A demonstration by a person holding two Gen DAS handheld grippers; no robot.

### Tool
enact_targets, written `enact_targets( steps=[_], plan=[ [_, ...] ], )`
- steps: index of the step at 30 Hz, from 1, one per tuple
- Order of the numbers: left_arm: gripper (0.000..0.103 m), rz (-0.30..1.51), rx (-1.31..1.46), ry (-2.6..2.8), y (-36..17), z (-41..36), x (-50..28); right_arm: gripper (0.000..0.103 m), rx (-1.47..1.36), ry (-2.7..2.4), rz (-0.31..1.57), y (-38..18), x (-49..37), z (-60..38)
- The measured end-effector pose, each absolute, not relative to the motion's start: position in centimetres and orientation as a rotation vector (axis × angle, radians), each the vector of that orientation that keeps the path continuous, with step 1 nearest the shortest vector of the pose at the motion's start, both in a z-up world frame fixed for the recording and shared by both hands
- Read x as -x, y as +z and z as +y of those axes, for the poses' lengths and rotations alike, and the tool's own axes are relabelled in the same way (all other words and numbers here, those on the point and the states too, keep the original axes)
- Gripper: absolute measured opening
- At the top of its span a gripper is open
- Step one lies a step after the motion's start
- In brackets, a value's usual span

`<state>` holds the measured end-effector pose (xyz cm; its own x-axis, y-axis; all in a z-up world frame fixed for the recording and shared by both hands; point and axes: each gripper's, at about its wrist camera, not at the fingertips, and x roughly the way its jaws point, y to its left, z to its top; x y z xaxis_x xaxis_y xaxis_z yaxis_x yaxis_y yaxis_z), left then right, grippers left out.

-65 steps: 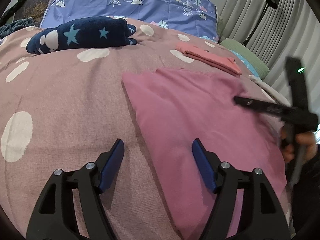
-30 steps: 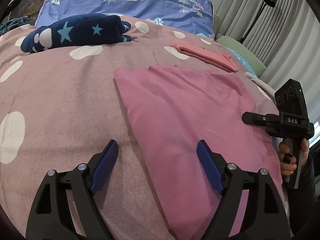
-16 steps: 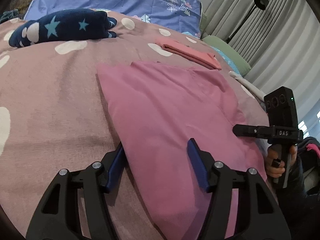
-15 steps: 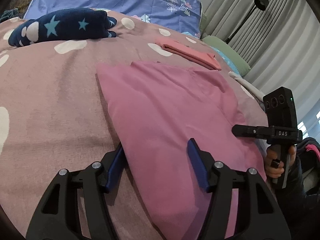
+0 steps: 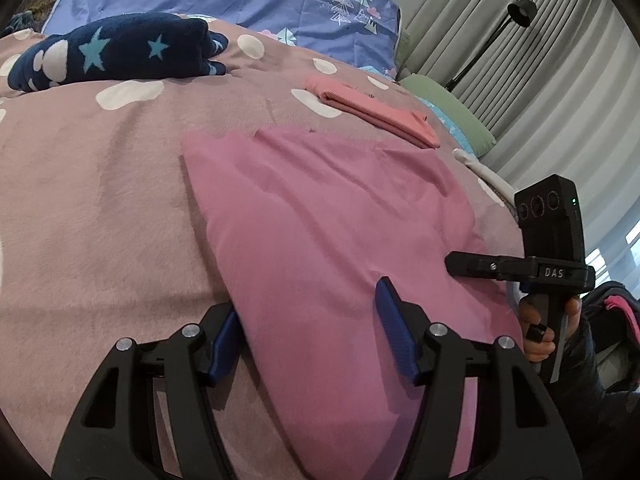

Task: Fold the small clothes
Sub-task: 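Lift the pinched pink shirt edge with both grippers and fold it over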

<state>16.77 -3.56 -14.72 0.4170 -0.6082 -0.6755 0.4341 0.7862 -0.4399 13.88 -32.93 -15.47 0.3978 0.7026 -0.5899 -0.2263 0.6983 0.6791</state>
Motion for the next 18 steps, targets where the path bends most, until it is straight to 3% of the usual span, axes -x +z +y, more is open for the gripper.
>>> enact_targets(
  steps=[6, 8, 10, 13, 18],
  plan=[
    [0.061, 0.938, 0.232, -0.684, -14.9, -4.5, -18.2, 0.032, -0.524, 0.632, 0.994, -15.5, -15.1, -32.1],
    [0.056, 0.936, 0.233, -0.675, -14.9, -4.6, -18.3, 0.031, -0.518, 0.626, 0.993, -15.3, -15.0, -31.9],
    [0.041, 0.93, 0.236, -0.659, -14.7, -4.6, -18.4, 0.028, -0.496, 0.597, 0.987, -15.1, -14.7, -31.6],
    [0.029, 0.891, 0.192, -0.635, -13.7, -4.9, -18.1, 0.02, -0.444, 0.551, 0.954, -13.7, -13.9, -30.9],
    [0.026, 0.766, 0.057, -0.614, -10.3, -5.9, -15.5, 0.018, -0.443, 0.55, 0.859, -10.9, -11.8, -30.9]
  ],
)
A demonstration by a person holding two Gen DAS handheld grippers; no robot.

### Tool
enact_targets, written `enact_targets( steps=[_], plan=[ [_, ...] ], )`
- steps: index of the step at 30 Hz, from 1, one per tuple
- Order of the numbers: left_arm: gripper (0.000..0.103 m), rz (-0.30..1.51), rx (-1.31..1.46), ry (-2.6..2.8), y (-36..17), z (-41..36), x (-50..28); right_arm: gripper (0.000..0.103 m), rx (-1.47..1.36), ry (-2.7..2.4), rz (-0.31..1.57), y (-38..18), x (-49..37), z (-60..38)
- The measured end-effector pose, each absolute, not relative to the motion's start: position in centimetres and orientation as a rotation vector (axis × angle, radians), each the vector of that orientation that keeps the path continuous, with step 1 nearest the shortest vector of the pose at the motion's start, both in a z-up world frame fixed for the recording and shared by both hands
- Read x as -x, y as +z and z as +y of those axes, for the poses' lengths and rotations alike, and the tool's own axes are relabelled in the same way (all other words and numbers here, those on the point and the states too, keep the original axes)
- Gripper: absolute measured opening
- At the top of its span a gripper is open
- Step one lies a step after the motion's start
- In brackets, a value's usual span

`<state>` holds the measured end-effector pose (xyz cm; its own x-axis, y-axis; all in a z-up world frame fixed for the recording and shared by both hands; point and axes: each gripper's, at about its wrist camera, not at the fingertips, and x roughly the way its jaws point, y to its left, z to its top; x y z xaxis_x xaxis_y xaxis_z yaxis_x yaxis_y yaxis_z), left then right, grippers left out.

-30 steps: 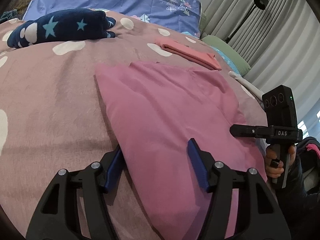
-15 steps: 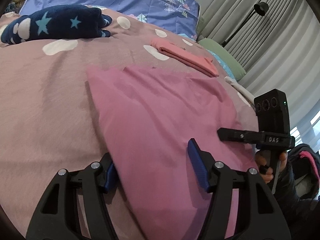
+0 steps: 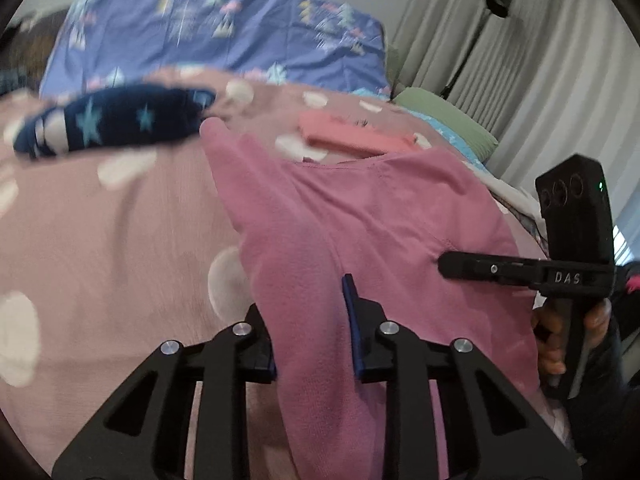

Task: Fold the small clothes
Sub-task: 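Lift the pinched pink shirt edge with both grippers and fold it over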

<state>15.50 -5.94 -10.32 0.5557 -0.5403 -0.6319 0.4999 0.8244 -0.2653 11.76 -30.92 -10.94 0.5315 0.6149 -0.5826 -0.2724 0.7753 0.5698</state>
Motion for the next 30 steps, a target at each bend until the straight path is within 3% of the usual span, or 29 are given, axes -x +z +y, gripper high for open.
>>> enact_targets(
  steps=[15, 30],
  plan=[
    [0.025, 0.544, -0.038, -0.653, -1.4, -9.1, -11.6, 0.017, -0.365, 0.474, 0.563, -1.8, -4.4, -32.9],
    [0.025, 0.404, -0.219, -0.669, 6.3, -16.7, -19.7, 0.017, -0.367, 0.366, 0.414, 4.8, -12.0, -38.7]
  ],
)
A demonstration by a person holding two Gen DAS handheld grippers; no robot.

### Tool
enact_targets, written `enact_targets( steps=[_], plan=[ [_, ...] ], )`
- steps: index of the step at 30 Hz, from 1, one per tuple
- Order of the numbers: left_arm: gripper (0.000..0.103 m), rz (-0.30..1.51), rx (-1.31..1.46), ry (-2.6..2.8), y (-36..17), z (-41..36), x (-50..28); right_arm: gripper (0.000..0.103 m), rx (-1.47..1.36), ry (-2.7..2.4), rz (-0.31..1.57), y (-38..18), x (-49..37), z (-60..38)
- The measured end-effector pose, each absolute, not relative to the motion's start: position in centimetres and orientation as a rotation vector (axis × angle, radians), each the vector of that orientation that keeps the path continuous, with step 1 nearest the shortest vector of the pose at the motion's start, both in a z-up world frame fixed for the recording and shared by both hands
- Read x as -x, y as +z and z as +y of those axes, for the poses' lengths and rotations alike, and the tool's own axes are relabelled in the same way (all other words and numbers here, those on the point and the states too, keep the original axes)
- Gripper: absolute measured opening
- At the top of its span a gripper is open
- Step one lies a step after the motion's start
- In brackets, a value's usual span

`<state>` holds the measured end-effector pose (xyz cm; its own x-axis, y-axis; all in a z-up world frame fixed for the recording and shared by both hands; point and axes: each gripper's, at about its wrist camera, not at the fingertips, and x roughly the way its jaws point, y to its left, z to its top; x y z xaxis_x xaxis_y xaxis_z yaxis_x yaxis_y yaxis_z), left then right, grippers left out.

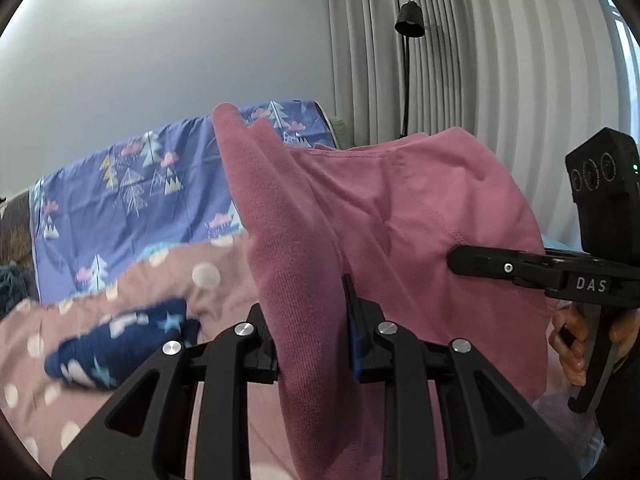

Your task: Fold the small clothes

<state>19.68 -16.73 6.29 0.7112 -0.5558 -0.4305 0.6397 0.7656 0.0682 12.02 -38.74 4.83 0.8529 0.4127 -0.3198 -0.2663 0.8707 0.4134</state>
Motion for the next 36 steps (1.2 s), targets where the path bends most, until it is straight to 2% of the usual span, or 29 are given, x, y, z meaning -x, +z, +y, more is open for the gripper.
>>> enact_targets(
  steps=[7, 14, 24, 26, 27, 28, 30, 34, 36],
  plan=[
    [0.025, 0.338, -0.337, -0.616, 8.5, -22.1, -24.5, 0.017, -0.354, 0.285, 0.393, 7.2, -17.8, -41.8],
    [0.025, 0.316, -0.426, -0.567, 8.9, -26.1, -29.0, 0.017, -0.426, 0.241, 0.39, 6.5, -23.0, -44.8],
    [0.026, 0.353, -0.479, -0.494, 3.9, -29.3, -35.5, 0.017, -0.519, 0.209, 0.443, 1.0, -29.6, -46.4],
    [0.031, 0.372, -0.49, -0.471, 2.1, -29.7, -37.3, 0.018, -0.525, 0.205, 0.452, -0.7, -31.1, -46.7],
    [0.044, 0.388, -0.501, -0.44, 0.9, -29.8, -38.3, 0.022, -0.501, 0.178, 0.46, -1.6, -31.9, -46.7],
    [0.053, 0.4, -0.513, -0.405, 0.0, -29.8, -39.1, 0.04, -0.474, 0.129, 0.478, -2.6, -32.4, -46.7],
    [0.055, 0.436, -0.522, -0.333, -2.3, -29.3, -40.5, 0.063, -0.465, 0.029, 0.533, -5.1, -33.2, -47.2],
    [0.055, 0.628, -0.457, -0.378, -7.9, -26.8, -42.0, 0.059, -0.554, 0.0, 0.67, -11.6, -32.9, -48.6],
    [0.056, 0.676, -0.485, -0.394, -11.0, -26.2, -41.4, 0.059, -0.611, 0.0, 0.699, -12.9, -32.5, -48.9]
  ],
)
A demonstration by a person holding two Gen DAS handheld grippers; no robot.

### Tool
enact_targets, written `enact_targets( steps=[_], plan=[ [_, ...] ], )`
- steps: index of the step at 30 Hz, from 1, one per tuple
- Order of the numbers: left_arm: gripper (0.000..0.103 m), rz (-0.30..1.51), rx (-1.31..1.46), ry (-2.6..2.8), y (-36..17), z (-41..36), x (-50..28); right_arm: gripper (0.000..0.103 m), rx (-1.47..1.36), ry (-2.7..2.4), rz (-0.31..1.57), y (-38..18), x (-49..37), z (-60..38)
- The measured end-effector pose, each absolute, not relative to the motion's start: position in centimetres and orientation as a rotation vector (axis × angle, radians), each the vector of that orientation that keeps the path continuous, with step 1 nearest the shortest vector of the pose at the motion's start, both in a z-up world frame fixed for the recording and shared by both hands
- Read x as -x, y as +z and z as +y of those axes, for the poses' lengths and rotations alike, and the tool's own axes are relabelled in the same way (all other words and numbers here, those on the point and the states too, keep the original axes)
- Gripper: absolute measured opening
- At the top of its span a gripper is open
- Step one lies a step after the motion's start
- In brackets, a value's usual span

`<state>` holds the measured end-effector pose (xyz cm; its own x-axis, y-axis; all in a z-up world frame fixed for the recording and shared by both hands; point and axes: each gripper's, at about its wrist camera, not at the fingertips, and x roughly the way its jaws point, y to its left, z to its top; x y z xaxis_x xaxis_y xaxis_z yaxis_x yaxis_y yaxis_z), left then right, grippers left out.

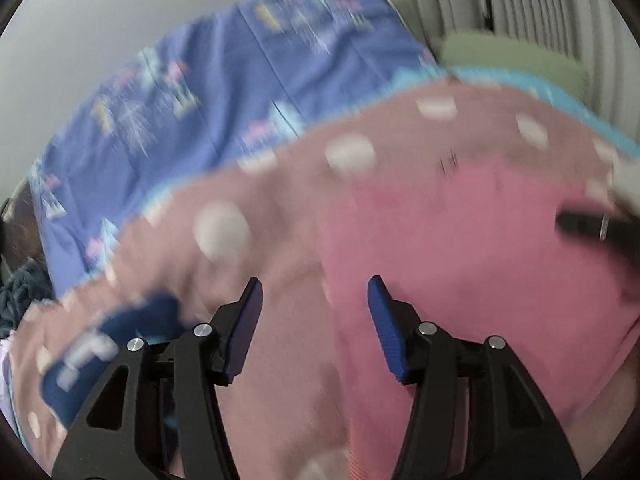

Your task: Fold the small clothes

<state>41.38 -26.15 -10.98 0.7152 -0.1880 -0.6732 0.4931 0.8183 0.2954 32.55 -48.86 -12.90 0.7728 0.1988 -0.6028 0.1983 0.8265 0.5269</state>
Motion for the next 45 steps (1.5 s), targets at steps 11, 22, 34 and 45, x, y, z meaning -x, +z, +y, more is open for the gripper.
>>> enact_targets(
  steps=[11, 22, 34, 45],
  plan=[
    [0.083, 0.662, -0.375, -0.448, -9.9, -22.6, -34.5, 0.072, -0.483, -0.074, 0.582, -10.7, -24.0, -44.8],
    [0.101, 0.558, -0.124, -0.56, -4.3, -15.2, -19.7, 0.092, -0.196, -0.109, 0.488, -3.0, -9.6, -36.2],
    [0.102, 0.412, -0.155, -0.478, 1.6, -11.1, -7.1, 0.096, -0.166, -0.167, 0.446, 2.3, 0.1, -32.1],
    [0.102, 0.367, -0.135, -0.391, 3.0, -8.3, -0.5, 0.101, -0.09, -0.174, 0.402, 3.7, 5.6, -28.6]
  ],
)
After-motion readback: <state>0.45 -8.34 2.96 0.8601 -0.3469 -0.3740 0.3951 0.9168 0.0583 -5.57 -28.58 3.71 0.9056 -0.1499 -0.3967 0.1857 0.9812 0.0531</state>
